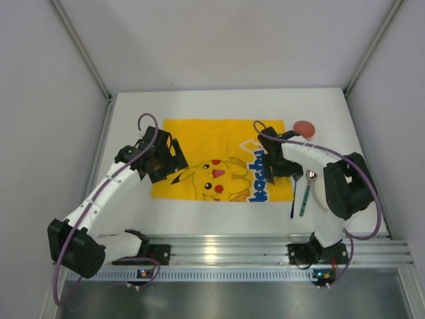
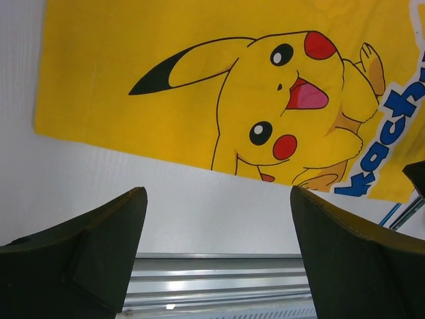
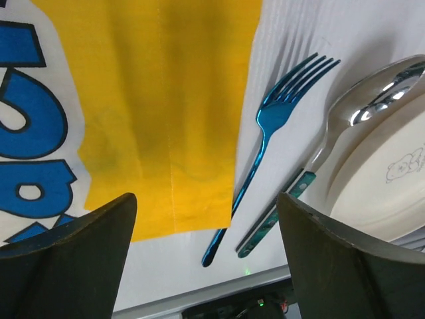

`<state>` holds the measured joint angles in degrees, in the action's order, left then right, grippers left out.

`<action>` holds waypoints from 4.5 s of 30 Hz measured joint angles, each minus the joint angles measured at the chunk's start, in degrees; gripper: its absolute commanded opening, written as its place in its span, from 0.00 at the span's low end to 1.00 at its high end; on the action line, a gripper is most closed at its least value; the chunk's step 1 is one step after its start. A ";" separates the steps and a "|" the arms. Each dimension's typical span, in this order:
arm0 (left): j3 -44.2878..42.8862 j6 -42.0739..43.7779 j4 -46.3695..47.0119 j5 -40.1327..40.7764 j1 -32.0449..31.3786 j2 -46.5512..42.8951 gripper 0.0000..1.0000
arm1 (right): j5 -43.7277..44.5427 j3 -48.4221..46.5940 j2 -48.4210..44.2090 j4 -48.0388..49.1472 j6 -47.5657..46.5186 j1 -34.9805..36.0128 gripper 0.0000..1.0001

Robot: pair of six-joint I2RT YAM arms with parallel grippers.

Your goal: Set the dinner table for one person

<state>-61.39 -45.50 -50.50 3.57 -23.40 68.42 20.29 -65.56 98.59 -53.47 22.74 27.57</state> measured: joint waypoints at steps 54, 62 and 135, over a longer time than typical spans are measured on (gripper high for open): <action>7.72 2.05 8.81 3.30 0.07 16.37 0.95 | -6.67 -45.57 20.87 -8.44 -5.99 -15.58 0.00; -3.48 2.10 4.74 4.02 0.07 11.43 0.96 | -12.24 -50.29 20.37 -8.96 -5.68 -11.19 0.00; 16.52 0.81 0.76 3.56 0.11 -11.91 0.98 | -21.81 6.49 -2.01 4.42 -1.60 -23.56 0.19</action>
<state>-44.86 -44.69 -49.74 7.14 -23.29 56.51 -1.52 -59.07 96.57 -49.06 21.15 4.01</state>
